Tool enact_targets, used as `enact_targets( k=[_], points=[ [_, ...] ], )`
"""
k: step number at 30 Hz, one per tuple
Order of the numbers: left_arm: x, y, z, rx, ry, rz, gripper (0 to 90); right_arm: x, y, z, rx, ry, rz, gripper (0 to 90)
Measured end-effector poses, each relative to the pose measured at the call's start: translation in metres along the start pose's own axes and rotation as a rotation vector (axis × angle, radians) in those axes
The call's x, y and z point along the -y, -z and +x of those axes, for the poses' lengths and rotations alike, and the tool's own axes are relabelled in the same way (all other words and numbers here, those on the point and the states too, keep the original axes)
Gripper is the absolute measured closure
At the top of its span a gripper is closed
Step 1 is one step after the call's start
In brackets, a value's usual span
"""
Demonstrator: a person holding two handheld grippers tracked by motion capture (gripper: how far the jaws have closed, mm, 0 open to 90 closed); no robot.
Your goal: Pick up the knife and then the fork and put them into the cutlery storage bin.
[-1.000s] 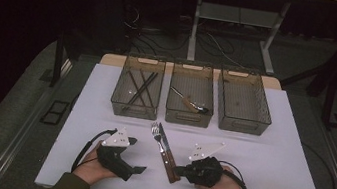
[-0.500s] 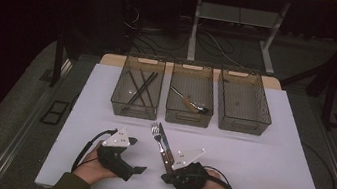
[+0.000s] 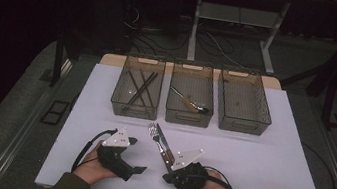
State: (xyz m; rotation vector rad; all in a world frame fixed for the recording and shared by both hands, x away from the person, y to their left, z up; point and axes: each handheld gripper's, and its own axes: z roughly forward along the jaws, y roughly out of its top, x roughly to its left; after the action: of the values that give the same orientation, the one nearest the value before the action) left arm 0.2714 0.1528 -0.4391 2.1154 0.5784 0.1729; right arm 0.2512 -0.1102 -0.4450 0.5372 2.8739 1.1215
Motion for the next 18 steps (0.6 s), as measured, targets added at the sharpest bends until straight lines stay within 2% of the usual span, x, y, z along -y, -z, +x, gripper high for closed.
enact_targets(
  k=[4,6,8,15,18],
  points=[
    [0.000,0.000,0.000,0.000,-0.001,0.001,0.6,0.001,0.002,-0.002,0.012,-0.005,0.006,89.4],
    [0.000,0.000,0.000,0.000,-0.001,0.001,0.6,0.002,0.004,-0.005,0.019,0.012,0.013,89.4],
    [0.000,0.000,0.000,0.000,-0.001,0.001,0.6,0.003,0.004,-0.005,0.028,-0.003,0.014,89.4],
    [0.000,0.000,0.000,0.001,-0.001,0.001,0.6,0.005,0.008,-0.011,0.057,0.002,0.026,89.4],
    [0.000,0.000,0.000,0.001,-0.001,0.001,0.6,0.005,0.010,-0.012,0.059,-0.017,0.025,89.4]
  ],
)
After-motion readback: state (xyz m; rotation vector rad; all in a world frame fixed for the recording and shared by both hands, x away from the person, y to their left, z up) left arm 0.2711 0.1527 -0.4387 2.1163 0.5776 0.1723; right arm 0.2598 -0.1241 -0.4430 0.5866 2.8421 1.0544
